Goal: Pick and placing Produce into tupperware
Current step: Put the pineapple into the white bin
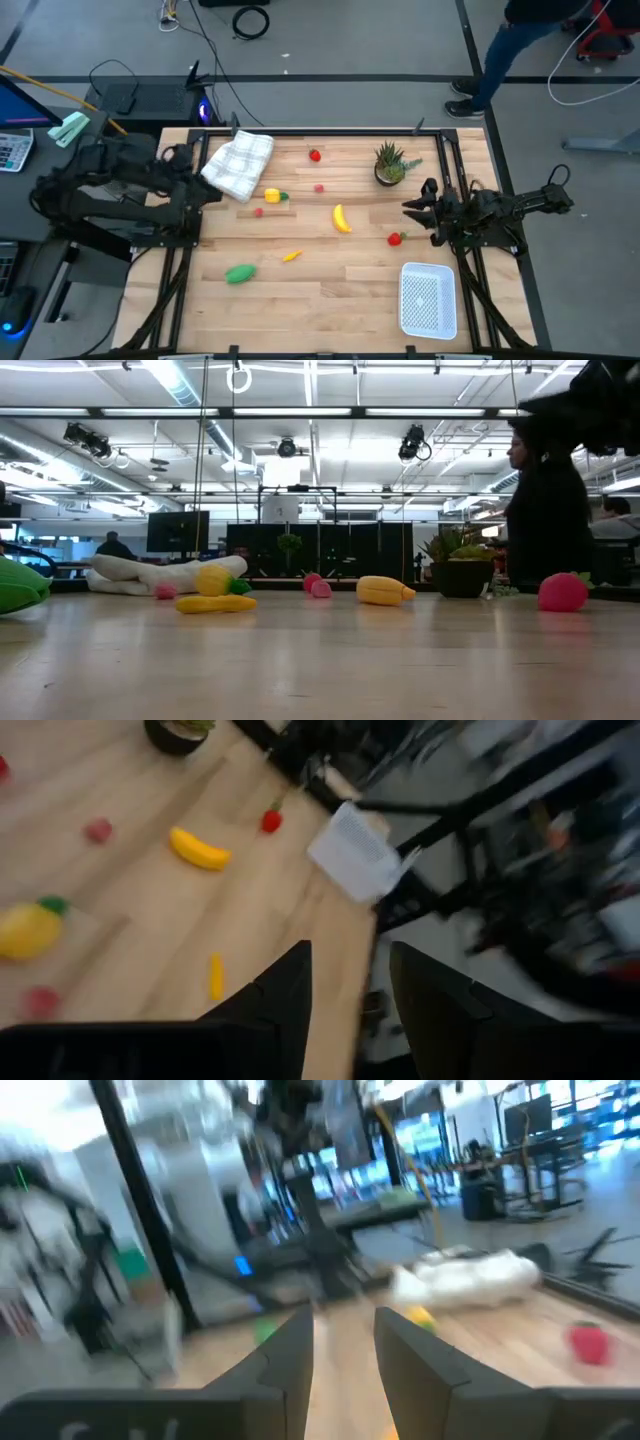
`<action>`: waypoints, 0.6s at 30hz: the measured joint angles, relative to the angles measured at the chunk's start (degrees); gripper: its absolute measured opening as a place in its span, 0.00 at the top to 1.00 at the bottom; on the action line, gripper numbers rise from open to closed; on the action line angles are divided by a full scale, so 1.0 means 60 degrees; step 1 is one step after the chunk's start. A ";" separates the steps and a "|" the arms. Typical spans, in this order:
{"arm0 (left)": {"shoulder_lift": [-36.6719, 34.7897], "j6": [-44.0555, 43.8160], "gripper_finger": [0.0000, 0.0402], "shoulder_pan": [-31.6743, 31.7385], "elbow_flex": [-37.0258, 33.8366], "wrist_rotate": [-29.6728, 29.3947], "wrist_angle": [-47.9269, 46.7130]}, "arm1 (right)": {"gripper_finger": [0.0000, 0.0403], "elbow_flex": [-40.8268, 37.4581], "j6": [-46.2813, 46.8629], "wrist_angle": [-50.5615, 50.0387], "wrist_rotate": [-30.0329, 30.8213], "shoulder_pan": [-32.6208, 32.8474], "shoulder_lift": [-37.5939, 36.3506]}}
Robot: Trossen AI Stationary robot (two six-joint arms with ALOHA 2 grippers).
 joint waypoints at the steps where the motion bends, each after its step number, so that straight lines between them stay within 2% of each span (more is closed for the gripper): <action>1: 0.0348 0.0617 0.66 0.0000 0.0260 -0.0072 -0.0277 | 0.71 0.0000 0.0492 0.0419 0.0006 0.0000 0.0000; 3: 0.1045 0.1873 0.67 0.0000 0.0658 -0.0342 -0.0887 | 0.71 0.0007 0.1127 0.1256 0.0082 -0.0011 0.0000; 6: 0.2011 0.3391 0.68 0.0018 0.0985 -0.0815 -0.1668 | 0.71 0.0015 0.1281 0.2539 0.0256 -0.0015 0.0012; 10: 0.3085 0.4435 0.64 0.0302 0.1004 -0.1527 -0.2562 | 0.71 0.0037 0.0387 0.4303 0.0270 -0.0015 0.0214; 14: 0.4168 0.5351 0.54 0.0696 0.1004 -0.1585 -0.3062 | 0.71 0.0623 0.0020 0.4396 0.0424 -0.0015 0.0685; 18: 0.5077 0.6285 0.44 0.0899 0.1008 -0.1579 -0.2754 | 0.71 0.2038 -0.0584 0.3783 0.0527 -0.0015 0.1793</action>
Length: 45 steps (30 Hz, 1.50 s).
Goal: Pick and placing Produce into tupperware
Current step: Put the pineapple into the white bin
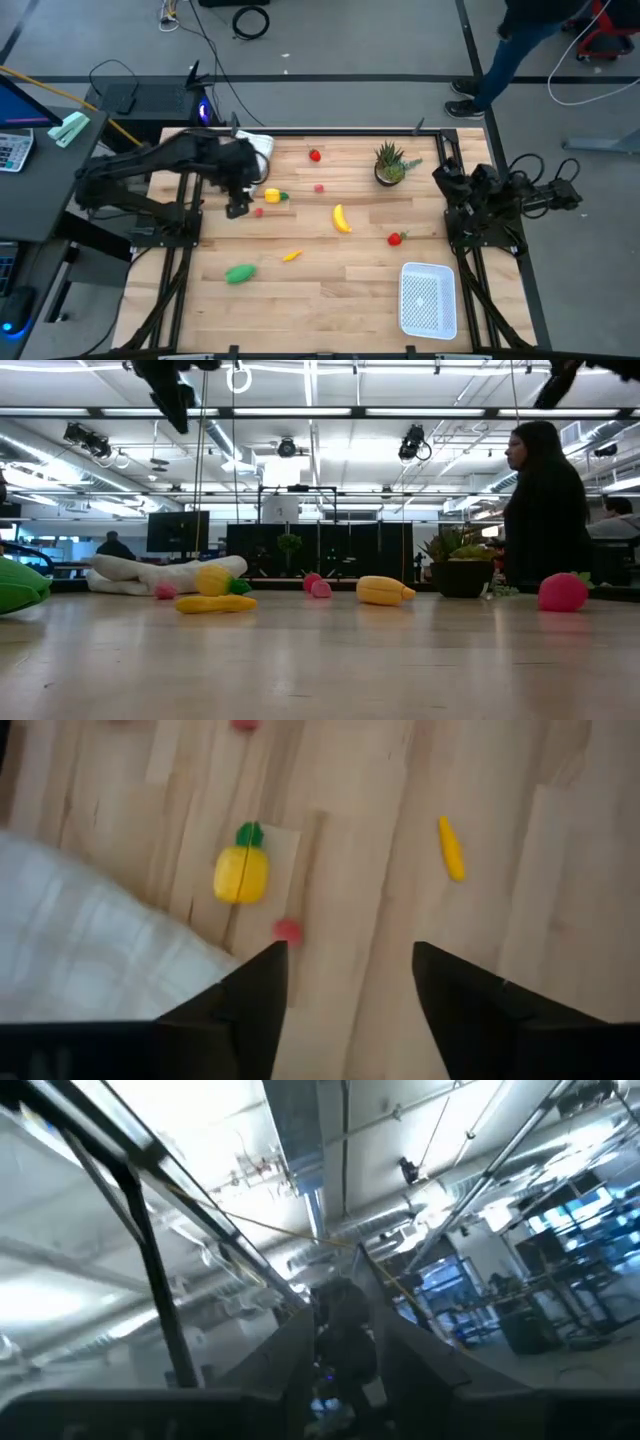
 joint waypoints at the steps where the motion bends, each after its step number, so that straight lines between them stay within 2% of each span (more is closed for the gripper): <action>1: 0.0223 0.0183 0.42 0.0058 0.0000 0.0001 0.0072 | 0.71 0.0473 -0.0199 -0.0291 -0.0002 0.0000 0.0378; 4: 0.0869 0.0485 0.38 0.0222 0.0000 -0.0001 0.0295 | 0.69 0.2134 -0.0607 -0.1840 -0.0007 0.0000 0.1660; 7: 0.1459 0.0937 0.37 0.0377 0.0000 -0.0017 0.0426 | 0.64 0.4005 -0.0637 -0.4462 -0.0008 -0.0035 0.3137; 12: 0.2388 0.1950 0.39 0.0648 0.0000 -0.0136 0.0778 | 0.54 0.6989 0.0294 -0.8907 0.0455 -0.0216 0.5663; 15: 0.2903 0.2557 0.39 0.0947 0.0000 -0.0148 0.0784 | 0.49 0.8338 0.0716 -1.0864 0.0634 -0.0307 0.7124; 18: 0.3367 0.3126 0.39 0.1308 0.0000 -0.0207 0.0720 | 0.44 0.9353 0.1121 -1.2127 0.0722 -0.0406 0.8314; 23: 0.3921 0.3659 0.39 0.1799 0.0000 -0.0218 0.1083 | 0.40 1.0165 0.1329 -1.2675 0.0739 -0.0712 0.9692; 29: 0.4424 0.3713 0.39 0.2208 0.0000 0.0292 0.1128 | 0.40 1.0423 0.2313 -1.2661 0.0743 -0.1102 1.0498; 36: 0.4930 0.4199 0.38 0.2343 -0.0002 0.0605 0.1549 | 0.42 1.0424 0.2828 -1.2699 0.0736 -0.1231 1.0816; 45: 0.5792 0.3958 0.35 0.2326 0.0000 0.0634 0.1241 | 0.42 1.0435 0.2905 -1.2690 0.0736 -0.1224 1.0866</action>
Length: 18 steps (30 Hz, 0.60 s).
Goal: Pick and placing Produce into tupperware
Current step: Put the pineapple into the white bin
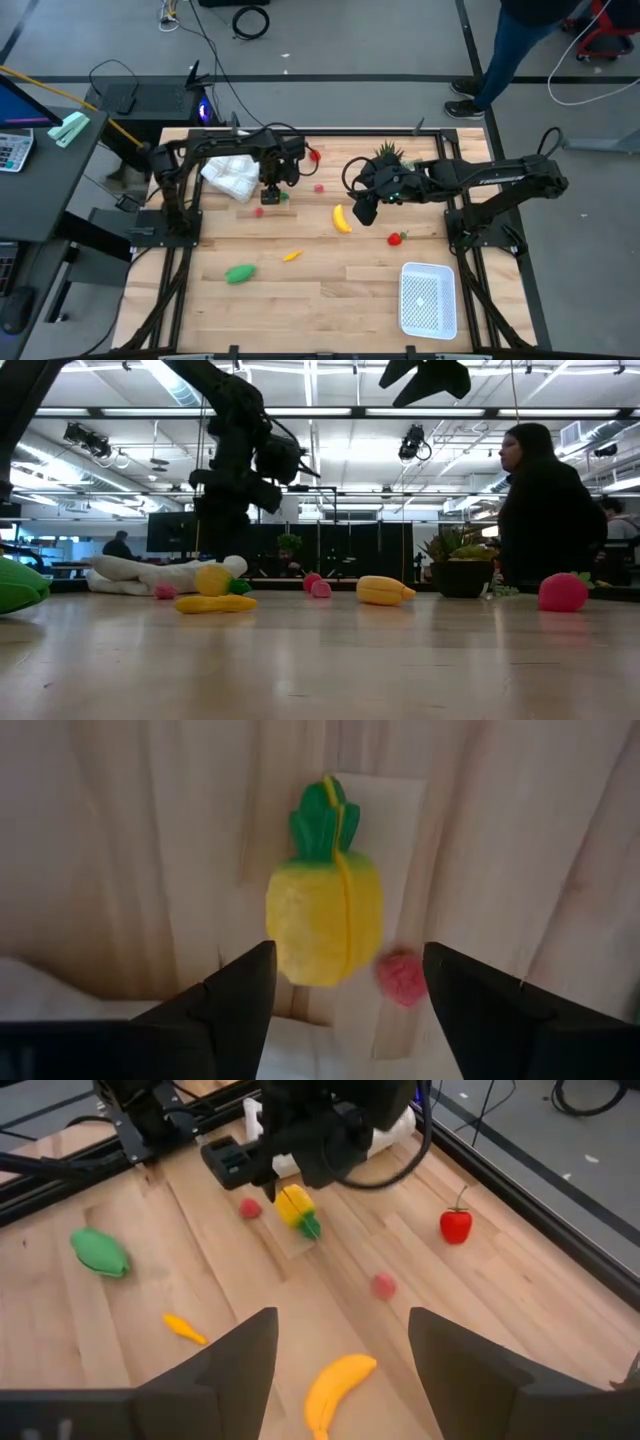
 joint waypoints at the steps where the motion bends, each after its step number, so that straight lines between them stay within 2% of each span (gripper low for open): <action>1: 0.0104 0.0003 0.35 -0.0005 0.0000 0.0001 0.0018 | 0.42 0.0000 0.0007 0.0000 0.0000 0.0000 0.0000; 7: 0.0310 0.0012 0.34 0.0006 -0.0004 -0.0567 0.0499 | 0.43 0.0000 0.0011 -0.0004 0.0000 0.0000 0.0000; 18: 0.0307 -0.0017 0.34 0.0236 -0.0256 -0.0576 0.0485 | 0.44 0.0000 0.0010 -0.0004 -0.0004 0.0000 0.0000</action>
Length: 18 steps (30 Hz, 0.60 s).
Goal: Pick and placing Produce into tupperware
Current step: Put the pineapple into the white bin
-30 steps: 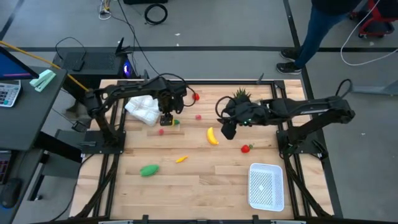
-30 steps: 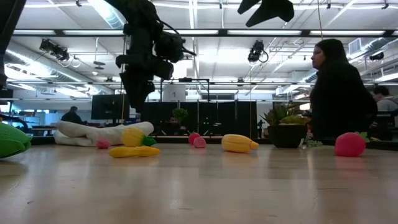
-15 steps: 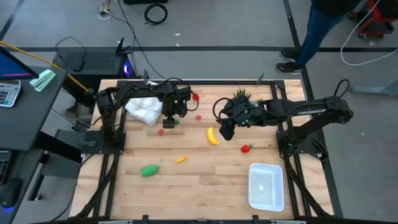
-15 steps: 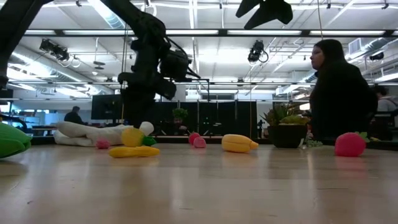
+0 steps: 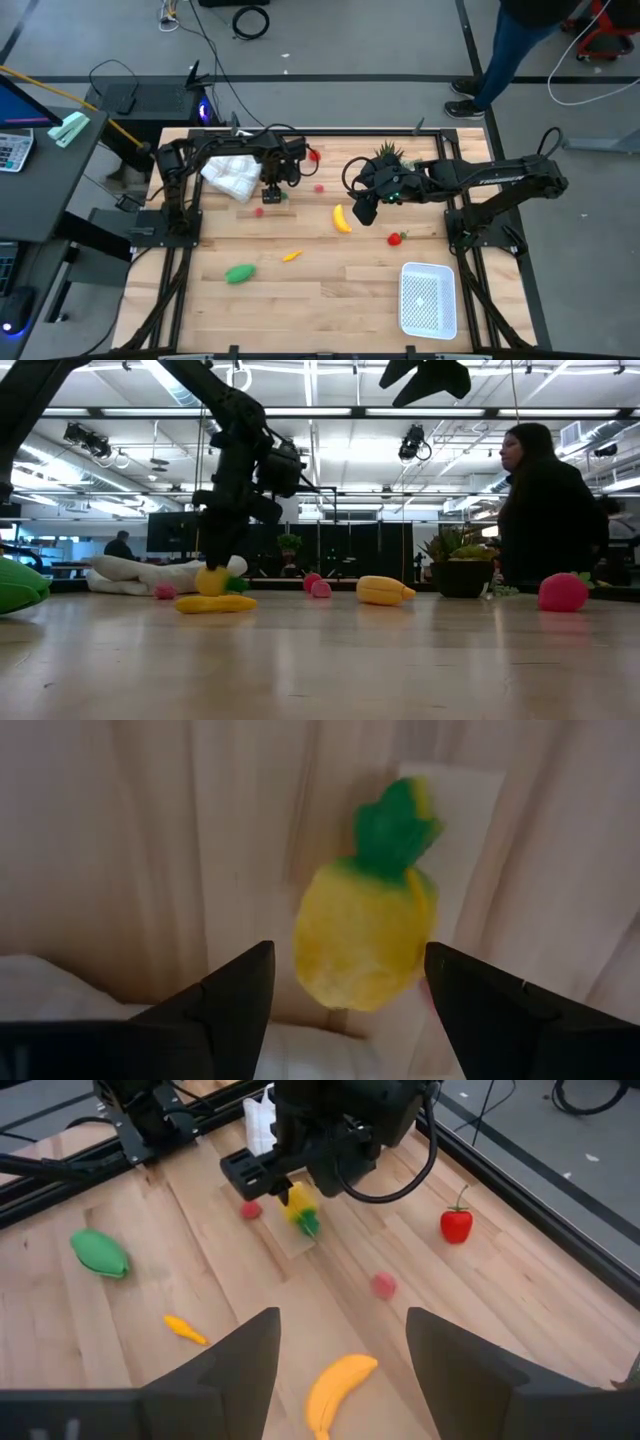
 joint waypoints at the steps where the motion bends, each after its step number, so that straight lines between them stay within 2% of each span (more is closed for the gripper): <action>1: 0.0000 -0.0001 0.34 0.0000 -0.0071 -0.0013 0.0011 | 0.44 0.0000 0.0000 0.0000 0.0000 0.0000 0.0000; 10: 0.0000 0.0007 0.34 -0.0036 -0.0865 -0.0001 0.0855 | 0.44 -0.0004 -0.0091 0.0000 0.0001 0.0000 -0.0004; 18: 0.0000 0.0002 0.35 -0.0040 -0.0895 0.0002 0.1221 | 0.44 -0.0007 -0.0098 0.0000 0.0004 0.0000 -0.0004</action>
